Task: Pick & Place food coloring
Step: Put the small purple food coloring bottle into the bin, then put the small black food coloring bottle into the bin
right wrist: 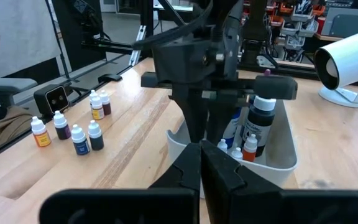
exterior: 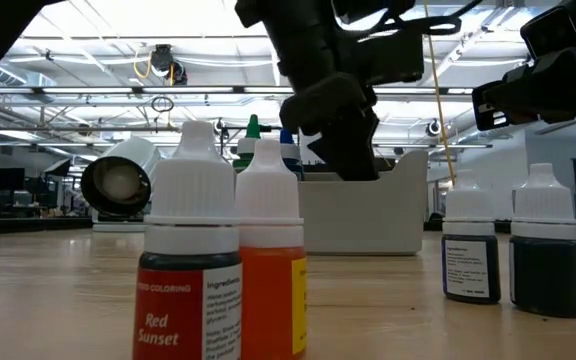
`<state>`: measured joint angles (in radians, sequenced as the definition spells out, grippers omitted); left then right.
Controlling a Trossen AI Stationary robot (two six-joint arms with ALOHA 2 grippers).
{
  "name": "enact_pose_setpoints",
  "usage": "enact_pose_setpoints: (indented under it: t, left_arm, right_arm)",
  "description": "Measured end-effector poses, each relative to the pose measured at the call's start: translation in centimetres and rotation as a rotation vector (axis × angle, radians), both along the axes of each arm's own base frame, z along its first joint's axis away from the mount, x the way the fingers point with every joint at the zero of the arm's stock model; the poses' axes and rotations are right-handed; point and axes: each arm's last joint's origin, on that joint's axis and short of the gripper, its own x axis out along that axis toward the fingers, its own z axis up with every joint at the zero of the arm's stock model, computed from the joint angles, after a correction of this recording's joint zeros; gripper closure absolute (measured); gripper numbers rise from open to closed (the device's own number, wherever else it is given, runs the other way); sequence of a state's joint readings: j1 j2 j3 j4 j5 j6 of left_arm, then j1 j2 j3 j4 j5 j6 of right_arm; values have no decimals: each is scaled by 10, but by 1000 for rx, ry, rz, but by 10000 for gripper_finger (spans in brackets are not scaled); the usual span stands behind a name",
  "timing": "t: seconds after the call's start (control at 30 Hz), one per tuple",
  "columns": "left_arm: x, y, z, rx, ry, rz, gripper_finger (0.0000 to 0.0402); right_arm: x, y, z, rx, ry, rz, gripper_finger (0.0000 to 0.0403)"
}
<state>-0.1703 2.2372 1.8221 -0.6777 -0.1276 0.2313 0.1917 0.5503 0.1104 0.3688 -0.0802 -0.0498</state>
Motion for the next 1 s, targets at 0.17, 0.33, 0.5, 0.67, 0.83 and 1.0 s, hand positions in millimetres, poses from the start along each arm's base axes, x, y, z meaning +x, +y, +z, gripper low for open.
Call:
enact_pose_setpoints:
  t: [0.17, 0.33, 0.5, 0.67, 0.83, 1.0]
  left_arm:
    - [0, 0, -1, 0, 2, 1, 337]
    - [0, 0, -2, -22, 1, -13, 337]
    - [2, -1, -1, -40, -10, -13, 336]
    - [2, -1, -1, -54, -14, 10, 333]
    - [2, -1, -1, -54, -16, 11, 305]
    - [3, 0, -1, -60, -28, 19, 273]
  right_arm:
    - [0, 0, 0, 0, 0, 0, 403]
    - [0, 0, 0, 0, 0, 0, 403]
    - [0, 0, 0, 3, 1, -1, 403]
    - [0, 0, 0, 2, 3, -1, 403]
    - [0, 0, 0, 3, 3, -1, 403]
    - [0, 0, 0, 3, 4, 0, 403]
